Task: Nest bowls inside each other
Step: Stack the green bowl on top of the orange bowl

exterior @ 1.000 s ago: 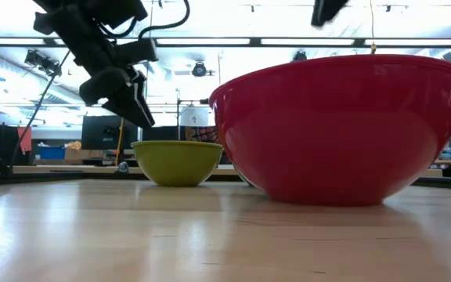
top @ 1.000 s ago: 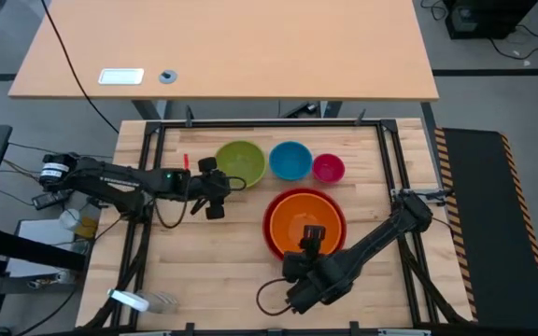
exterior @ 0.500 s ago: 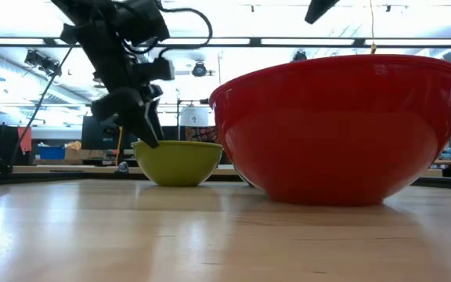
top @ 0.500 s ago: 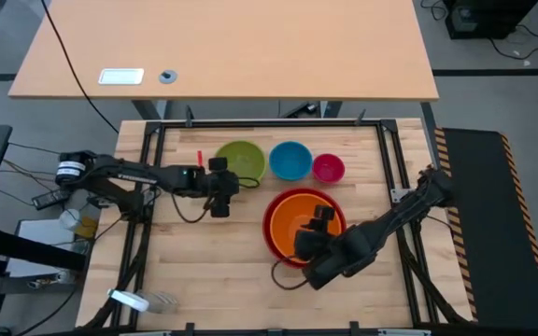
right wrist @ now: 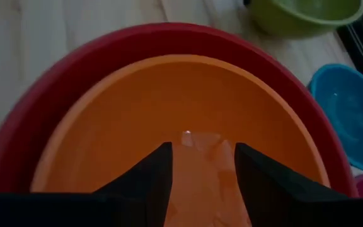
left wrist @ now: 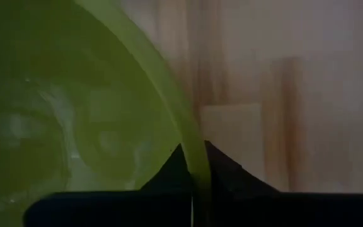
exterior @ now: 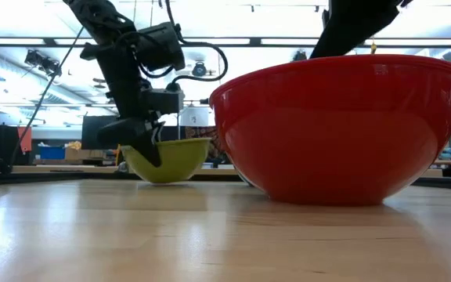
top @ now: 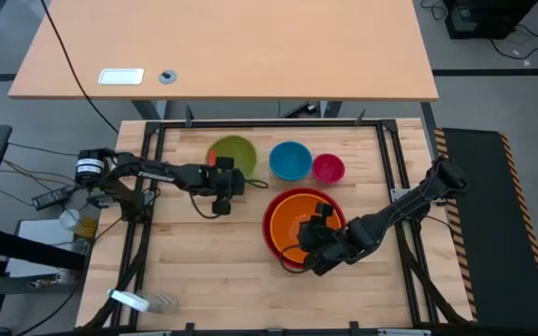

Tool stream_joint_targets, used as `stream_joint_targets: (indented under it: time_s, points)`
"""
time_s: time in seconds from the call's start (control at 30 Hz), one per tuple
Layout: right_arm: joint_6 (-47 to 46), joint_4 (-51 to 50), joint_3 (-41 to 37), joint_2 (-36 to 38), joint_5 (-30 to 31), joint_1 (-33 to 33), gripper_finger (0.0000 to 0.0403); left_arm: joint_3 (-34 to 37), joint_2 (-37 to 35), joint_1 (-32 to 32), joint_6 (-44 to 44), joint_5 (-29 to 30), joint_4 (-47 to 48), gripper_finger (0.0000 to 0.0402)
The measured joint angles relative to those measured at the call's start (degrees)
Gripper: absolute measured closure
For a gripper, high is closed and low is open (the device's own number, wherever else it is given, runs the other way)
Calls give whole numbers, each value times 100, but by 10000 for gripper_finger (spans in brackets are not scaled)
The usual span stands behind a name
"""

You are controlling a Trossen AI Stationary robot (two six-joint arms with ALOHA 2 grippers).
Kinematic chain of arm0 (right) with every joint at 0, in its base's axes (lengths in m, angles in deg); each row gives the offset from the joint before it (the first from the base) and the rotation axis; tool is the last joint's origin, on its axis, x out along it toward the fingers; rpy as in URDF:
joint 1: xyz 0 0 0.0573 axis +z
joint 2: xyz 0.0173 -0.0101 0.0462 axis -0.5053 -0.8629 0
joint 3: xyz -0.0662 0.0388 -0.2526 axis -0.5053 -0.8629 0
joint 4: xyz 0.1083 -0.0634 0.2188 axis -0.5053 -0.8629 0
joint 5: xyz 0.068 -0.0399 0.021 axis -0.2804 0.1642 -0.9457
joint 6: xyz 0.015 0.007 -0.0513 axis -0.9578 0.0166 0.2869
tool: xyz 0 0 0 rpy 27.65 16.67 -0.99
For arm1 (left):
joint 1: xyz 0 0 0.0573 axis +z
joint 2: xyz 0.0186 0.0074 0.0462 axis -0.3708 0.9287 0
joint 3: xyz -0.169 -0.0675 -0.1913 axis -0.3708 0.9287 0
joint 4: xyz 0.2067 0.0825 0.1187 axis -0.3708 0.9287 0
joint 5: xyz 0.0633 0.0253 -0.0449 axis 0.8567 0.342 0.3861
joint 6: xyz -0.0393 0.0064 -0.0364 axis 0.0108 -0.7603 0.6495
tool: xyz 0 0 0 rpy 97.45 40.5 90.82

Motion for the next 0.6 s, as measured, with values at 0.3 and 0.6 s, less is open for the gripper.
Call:
stream_joint_targets:
  time_s: [0.3,0.6]
  points:
    - [-705,-1000,2,435,743,454,234,5,-925,-1054,-455,420,-670,395]
    - [-988,-1652,2,1328,1133,500,252,-1556,-605,-1833,-578,-154,-513,396]
